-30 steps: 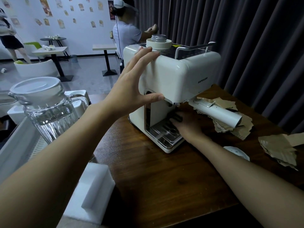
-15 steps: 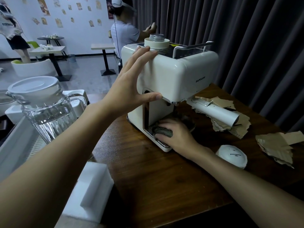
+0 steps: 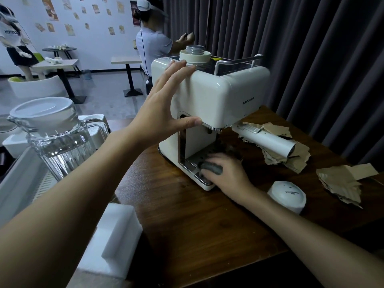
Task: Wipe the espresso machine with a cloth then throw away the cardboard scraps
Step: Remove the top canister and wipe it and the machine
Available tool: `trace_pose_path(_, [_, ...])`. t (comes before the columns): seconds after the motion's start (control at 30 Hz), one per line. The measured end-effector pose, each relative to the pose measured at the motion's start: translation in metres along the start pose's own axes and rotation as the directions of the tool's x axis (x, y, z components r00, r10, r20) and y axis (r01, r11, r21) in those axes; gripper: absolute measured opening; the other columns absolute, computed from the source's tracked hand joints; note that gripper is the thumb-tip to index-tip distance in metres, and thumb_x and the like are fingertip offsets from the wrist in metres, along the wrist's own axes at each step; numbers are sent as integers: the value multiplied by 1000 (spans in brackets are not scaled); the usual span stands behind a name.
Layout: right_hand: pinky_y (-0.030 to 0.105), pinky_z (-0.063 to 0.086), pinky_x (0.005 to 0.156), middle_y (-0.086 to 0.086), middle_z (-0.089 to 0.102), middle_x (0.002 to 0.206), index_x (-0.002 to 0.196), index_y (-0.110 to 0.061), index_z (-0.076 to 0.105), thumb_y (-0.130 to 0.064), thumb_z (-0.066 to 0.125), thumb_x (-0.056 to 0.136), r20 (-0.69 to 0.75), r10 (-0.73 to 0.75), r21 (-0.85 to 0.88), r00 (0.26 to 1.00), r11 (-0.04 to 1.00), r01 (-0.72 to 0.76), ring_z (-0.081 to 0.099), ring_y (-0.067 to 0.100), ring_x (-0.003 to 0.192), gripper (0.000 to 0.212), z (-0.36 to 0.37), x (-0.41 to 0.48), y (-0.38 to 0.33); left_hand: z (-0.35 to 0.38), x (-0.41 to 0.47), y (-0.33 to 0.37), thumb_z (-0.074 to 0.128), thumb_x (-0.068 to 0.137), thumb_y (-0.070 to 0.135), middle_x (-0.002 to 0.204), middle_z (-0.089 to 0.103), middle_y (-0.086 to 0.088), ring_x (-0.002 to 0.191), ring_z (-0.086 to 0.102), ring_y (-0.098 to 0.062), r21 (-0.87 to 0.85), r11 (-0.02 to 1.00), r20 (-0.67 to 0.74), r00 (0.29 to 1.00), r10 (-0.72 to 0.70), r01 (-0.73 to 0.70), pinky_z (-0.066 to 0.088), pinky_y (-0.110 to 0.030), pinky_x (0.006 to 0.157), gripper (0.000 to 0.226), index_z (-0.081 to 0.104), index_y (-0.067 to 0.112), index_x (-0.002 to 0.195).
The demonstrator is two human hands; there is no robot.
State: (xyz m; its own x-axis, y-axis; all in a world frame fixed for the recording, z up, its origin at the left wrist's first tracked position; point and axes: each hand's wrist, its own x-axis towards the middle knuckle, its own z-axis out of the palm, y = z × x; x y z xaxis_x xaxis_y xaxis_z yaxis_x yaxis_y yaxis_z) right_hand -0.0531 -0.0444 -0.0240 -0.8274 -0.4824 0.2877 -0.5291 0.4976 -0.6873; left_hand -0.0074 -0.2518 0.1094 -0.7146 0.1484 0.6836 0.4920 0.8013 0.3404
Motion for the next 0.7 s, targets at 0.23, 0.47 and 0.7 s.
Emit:
trace_pose_path(0.23, [21, 49, 84, -1, 66, 113, 118, -15, 67, -23, 66, 91, -3, 24, -6, 1000, 1000, -24, 62, 16, 105, 28, -11, 4, 15, 0, -1, 0, 81, 77, 49, 164, 22, 0, 155, 8, -17, 0, 1000, -1, 1000, -8, 8, 22, -51, 123, 95, 29, 26, 154])
trace_pose_path(0.47, [32, 55, 83, 8, 70, 107, 116, -11, 68, -26, 67, 90, -143, 223, -27, 964, 973, -229, 66, 24, 101, 30, -13, 22, 13, -1, -2, 2, 81, 77, 48, 164, 21, 1, 155, 9, -17, 4, 1000, 7, 1000, -15, 15, 23, -53, 122, 95, 29, 26, 154])
trace_pose_path(0.7, [29, 37, 105, 2, 59, 127, 124, -12, 66, -27, 72, 86, -38, -22, -96, 999, 995, 18, 47, 15, 121, 41, 6, -11, -8, 0, -2, 2, 83, 77, 44, 164, 21, 2, 155, 8, -14, -4, 1000, -5, 1000, -23, 23, 20, -50, 124, 95, 30, 25, 154])
